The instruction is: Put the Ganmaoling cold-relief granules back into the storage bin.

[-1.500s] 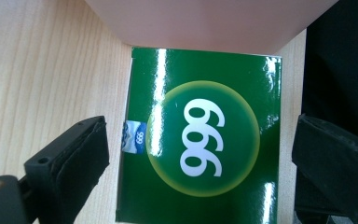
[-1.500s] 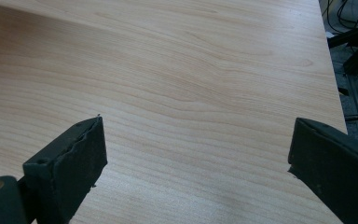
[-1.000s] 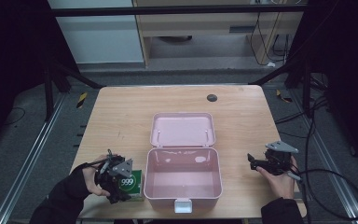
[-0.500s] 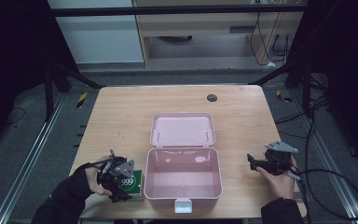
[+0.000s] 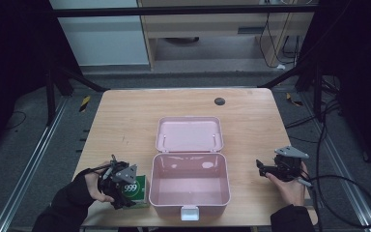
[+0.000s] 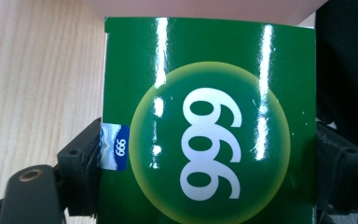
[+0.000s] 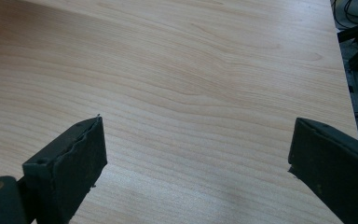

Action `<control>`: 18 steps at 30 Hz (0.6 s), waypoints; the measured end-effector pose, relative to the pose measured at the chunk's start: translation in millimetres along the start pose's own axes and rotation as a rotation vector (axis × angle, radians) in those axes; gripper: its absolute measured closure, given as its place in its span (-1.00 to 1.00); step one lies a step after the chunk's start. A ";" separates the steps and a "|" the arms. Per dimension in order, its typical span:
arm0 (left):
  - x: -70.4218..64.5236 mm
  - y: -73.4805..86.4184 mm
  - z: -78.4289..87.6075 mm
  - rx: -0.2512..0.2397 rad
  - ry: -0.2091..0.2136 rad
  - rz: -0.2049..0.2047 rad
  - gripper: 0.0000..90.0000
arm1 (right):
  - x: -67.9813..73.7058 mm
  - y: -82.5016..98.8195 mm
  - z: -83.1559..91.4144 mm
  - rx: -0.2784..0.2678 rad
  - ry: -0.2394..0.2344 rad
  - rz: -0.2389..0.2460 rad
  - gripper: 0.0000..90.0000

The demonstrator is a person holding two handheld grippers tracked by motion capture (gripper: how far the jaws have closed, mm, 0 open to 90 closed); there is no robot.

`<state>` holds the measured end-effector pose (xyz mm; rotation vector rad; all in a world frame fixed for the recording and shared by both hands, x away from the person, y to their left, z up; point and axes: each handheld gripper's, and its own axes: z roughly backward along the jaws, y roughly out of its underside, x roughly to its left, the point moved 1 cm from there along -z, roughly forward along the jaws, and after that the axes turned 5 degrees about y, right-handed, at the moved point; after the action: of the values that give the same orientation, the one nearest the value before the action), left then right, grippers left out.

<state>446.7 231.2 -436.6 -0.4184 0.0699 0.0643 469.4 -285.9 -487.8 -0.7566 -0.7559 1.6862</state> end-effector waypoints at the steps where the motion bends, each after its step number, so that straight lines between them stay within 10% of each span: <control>1: -0.6 0.2 2.1 -0.004 -0.003 0.001 -0.67 | -0.1 0.0 -0.1 0.000 0.000 0.001 -0.90; 18: -12.6 -10.2 56.3 -0.040 -0.042 -0.001 -0.67 | -0.1 -0.1 0.4 -0.002 -0.004 -0.004 -0.90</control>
<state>438.0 244.2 -380.1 -0.4566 0.0267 0.0732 469.2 -286.0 -487.4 -0.7532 -0.7619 1.6840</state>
